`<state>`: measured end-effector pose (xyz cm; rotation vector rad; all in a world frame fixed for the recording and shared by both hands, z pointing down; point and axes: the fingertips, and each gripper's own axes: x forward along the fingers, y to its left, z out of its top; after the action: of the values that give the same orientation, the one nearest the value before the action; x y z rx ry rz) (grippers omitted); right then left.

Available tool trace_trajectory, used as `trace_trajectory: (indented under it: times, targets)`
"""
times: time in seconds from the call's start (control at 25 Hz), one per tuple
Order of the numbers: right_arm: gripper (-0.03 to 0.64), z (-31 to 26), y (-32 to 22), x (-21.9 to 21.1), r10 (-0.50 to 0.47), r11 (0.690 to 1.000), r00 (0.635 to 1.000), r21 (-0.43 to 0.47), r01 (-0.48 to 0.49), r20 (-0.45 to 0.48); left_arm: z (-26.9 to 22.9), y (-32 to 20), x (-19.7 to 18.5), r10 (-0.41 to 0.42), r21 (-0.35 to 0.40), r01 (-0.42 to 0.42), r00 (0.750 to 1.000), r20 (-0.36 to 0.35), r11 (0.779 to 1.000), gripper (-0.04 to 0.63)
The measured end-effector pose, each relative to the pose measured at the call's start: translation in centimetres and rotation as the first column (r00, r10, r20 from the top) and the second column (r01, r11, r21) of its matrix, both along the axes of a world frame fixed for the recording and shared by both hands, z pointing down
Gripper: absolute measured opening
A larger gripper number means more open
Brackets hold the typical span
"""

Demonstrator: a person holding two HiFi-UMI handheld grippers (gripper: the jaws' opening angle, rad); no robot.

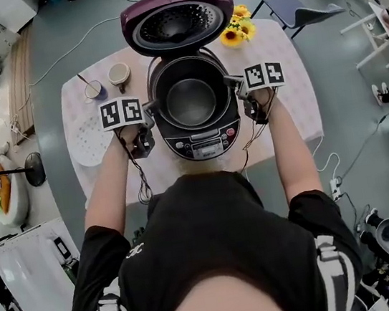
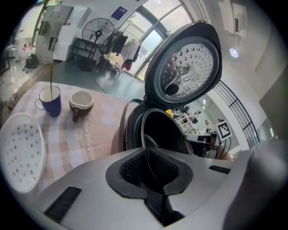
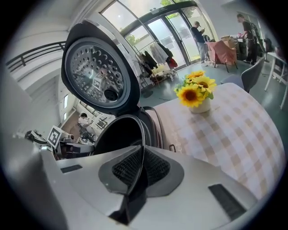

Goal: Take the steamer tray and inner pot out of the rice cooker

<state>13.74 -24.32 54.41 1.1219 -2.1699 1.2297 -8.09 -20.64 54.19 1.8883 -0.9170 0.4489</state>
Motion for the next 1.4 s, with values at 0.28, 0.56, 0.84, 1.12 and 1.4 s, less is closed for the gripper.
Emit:
trace_trajectory:
  times: [0.28,0.56,0.84,1.12,1.4]
  targets:
    - [0.018,0.1,-0.1,0.1,0.035,0.999,0.999,-0.003,-0.035,-0.024,0.1,0.1,0.0,-0.071,-0.1,0.056,0.986,-0.154,0.993,0.013]
    - [0.015,-2.3,0.8,-0.2,0.038,0.999,0.998,0.031,-0.039,0.058,-1.0,0.7,-0.5,-0.128,-0.107,0.106,0.966,-0.224,0.989,0.005]
    - [0.017,-6.9,1.1,-0.9,0.031,0.995,0.983,0.085,-0.047,0.179,-4.2,1.2,-1.0,-0.153,-0.079,0.135,0.934,-0.324,0.988,0.005]
    - [0.018,-12.3,2.4,-1.1,-0.023,0.982,0.963,0.187,-0.028,0.267,-8.9,2.3,-1.3,-0.14,0.004,0.155,0.906,-0.399,0.988,0.005]
    - [0.021,-18.7,3.9,-1.6,-0.125,0.948,0.926,0.318,0.005,0.357,-14.6,4.1,-1.7,-0.119,0.13,0.203,0.874,-0.472,0.97,0.005]
